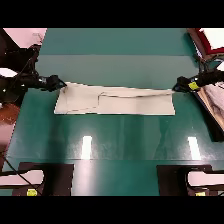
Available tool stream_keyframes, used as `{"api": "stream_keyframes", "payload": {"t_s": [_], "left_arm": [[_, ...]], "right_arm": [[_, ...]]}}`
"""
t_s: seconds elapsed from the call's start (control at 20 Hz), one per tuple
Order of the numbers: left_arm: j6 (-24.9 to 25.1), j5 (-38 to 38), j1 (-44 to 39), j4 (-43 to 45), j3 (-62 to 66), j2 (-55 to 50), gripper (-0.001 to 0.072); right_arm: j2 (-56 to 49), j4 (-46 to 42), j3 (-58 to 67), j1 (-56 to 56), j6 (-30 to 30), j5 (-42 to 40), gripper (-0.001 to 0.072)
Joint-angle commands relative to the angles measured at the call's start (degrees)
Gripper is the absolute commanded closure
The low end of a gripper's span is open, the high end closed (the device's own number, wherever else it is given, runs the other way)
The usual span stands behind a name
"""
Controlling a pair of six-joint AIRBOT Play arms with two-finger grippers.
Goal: Fold the shirts.
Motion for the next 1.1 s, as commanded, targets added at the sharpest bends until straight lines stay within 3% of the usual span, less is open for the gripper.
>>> {"api": "stream_keyframes", "payload": {"t_s": [0.0,0.1,0.15,0.2,0.25,0.3,0.4,0.5,0.6,0.8,0.9,1.05], "left_arm": [[-1.6,4.6,-1.0,0.5,2.6,-3.0,0.0135],[-1.6,2.5,0.3,0.9,3.2,-2.4,0.0136],[-1.6,0.0,0.8,1.0,3.6,-2.1,0.0178],[-1.5,-2.6,1.2,1.1,3.6,-1.8,0.0348],[-1.5,-5.4,1.2,1.1,3.6,-1.6,0.0567],[-1.1,-7.7,0.9,1.1,3.6,-1.6,0.0669],[-1.1,-9.6,-0.5,1.1,3.6,-1.6,0.0676],[-1.2,-10.7,-2.9,1.1,3.6,-1.6,0.0676],[-1.6,-10.4,-6.5,1.1,3.5,-1.6,0.0676],[-4.8,-9.8,-14.8,2.1,3.6,-2.2,0.0676],[-6.2,-7.1,-19.1,3.4,3.7,-2.7,0.0677],[-6.4,-4.4,-24.1,3.4,8.1,-6.1,0.0677]], "right_arm": [[-4.3,5.5,4.2,-1.1,0.3,-0.5,0.0252],[-3.8,4.0,4.1,-2.7,-0.2,3.0,0.0252],[-3.1,3.2,3.1,-4.1,-0.8,5.2,0.0252],[-2.3,3.3,1.3,-5.8,-1.8,7.4,0.0252],[-1.7,3.2,-0.7,-7.2,-3.2,8.6,0.0252],[-1.3,3.2,-3.1,-8.6,-4.4,8.6,0.0246],[-1.5,3.9,-7.9,-11.5,-5.0,6.9,0.0061],[-3.0,7.1,-11.5,-13.0,-7.1,4.9,0.0063],[-5.4,12.6,-13.6,-13.3,-11.6,4.4,0.0166],[-9.4,21.8,-13.6,-12.1,-15.7,2.8,0.0215],[-9.6,20.9,-13.5,-10.1,-16.0,1.9,0.0314],[-9.6,21.2,-12.5,-8.2,-19.0,3.5,0.0605]]}}
